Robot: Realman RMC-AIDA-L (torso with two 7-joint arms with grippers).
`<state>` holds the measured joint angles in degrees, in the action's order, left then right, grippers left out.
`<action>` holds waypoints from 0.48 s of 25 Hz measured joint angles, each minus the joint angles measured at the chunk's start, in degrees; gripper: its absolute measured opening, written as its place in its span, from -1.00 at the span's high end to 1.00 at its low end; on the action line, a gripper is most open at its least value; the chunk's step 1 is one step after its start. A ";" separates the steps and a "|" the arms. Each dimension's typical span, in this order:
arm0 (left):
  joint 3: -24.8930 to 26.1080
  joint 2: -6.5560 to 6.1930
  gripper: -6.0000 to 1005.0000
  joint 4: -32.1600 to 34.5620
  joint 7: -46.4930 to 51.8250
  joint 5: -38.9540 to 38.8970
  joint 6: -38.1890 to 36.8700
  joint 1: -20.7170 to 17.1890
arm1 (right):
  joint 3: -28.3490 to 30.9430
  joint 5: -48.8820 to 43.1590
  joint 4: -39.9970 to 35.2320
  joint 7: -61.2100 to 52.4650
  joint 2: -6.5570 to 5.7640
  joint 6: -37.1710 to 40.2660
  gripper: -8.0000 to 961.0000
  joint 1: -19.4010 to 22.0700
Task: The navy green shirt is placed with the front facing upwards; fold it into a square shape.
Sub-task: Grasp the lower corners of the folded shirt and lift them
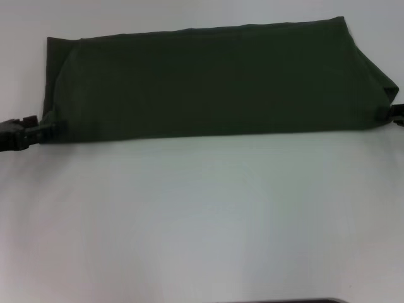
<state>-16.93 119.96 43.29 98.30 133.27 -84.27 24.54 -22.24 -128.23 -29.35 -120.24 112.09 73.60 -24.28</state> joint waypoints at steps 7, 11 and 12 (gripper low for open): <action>0.03 -0.17 -0.70 0.13 0.71 1.28 2.47 0.48 | 0.08 0.00 -0.01 0.00 -0.06 0.06 0.95 -0.15; -0.18 -0.33 -0.70 -0.10 0.91 1.68 3.32 0.85 | 0.09 0.00 -0.01 0.00 -0.06 0.13 0.95 -0.15; -0.30 -0.35 -0.70 -0.13 1.01 1.85 3.46 0.92 | 0.09 0.01 -0.01 0.00 -0.05 0.13 0.95 -0.15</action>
<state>-17.24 119.62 43.16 99.31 135.12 -80.80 25.46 -22.14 -128.21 -29.35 -120.24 112.03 73.74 -24.42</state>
